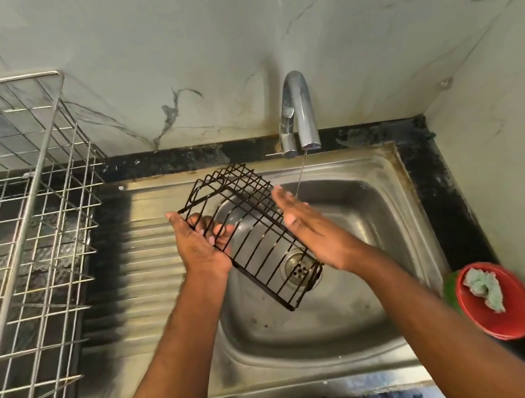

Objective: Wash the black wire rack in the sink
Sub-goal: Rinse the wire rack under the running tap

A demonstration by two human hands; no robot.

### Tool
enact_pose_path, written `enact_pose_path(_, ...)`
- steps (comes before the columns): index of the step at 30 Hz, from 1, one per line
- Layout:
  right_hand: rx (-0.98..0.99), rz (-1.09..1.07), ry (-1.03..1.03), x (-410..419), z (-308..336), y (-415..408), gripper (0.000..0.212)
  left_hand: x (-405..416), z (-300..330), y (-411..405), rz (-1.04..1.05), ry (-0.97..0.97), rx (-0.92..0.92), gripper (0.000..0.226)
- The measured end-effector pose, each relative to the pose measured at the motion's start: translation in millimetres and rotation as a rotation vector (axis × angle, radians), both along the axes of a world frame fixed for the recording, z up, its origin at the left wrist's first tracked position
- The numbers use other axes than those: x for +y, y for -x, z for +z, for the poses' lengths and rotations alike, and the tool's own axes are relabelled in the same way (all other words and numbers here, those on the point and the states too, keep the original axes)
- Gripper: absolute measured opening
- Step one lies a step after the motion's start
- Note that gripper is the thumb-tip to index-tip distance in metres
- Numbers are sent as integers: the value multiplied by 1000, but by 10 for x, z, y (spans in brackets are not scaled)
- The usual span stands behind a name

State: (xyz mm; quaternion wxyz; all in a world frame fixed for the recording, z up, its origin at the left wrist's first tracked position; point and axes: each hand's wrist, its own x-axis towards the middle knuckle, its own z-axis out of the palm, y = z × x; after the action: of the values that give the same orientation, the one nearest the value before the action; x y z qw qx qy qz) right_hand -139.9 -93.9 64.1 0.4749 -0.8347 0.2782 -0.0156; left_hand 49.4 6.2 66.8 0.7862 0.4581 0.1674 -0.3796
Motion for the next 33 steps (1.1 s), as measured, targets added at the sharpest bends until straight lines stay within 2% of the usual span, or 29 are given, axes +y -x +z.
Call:
enact_pose_path(3, 175, -165, -105, -232, -146, 17, 61, 85, 11, -20, -12, 6, -22, 59)
enact_pose_path(4, 170, -188, -99, -261, -126, -59, 61, 111, 11, -25, -4, 7, -24, 59)
enact_pose_path(6, 31, -304, -69, -257, 4, -312, 55, 160, 9, -34, 17, 9, -19, 58)
enact_pose_path(7, -83, -416, -128, -261, 63, -457, 49, 182, 9, -41, 23, 8, -23, 58)
enact_pose_path(9, -331, -668, -440, -337, 127, -709, 37, 227, 22, -65, 34, 1, -45, 58)
enact_pose_path(10, -425, -801, -670, -417, 150, -786, 35, 242, 28, -71, 37, -2, -54, 58)
enact_pose_path(12, -492, -1015, -1129, -568, 192, -852, 33, 262, 53, -74, 34, -13, -75, 59)
enact_pose_path(14, -485, -1084, -1272, -645, 213, -860, 31, 253, 67, -44, 18, -28, -96, 59)
enact_pose_path(19, -473, -872, -1190, -591, 340, -695, 28, 75, 84, 122, -117, -123, -170, 56)
enact_pose_path(21, -534, -903, -1143, -584, 435, -614, 26, -36, 84, 213, -177, -160, -217, 54)
enact_pose_path(23, -467, -865, -943, -542, 506, -531, 25, -152, 93, 332, -267, -177, -274, 54)
enact_pose_path(26, -367, -634, -615, -440, 605, -412, 28, -314, 118, 474, -417, -160, -394, 54)
enact_pose_path(30, -184, -290, -68, -292, 703, -264, 18, -464, 169, 567, -512, -203, -442, 52)
enact_pose_path(33, -157, -329, 212, -121, 573, -255, 32, -492, 199, 615, -524, -210, -476, 54)
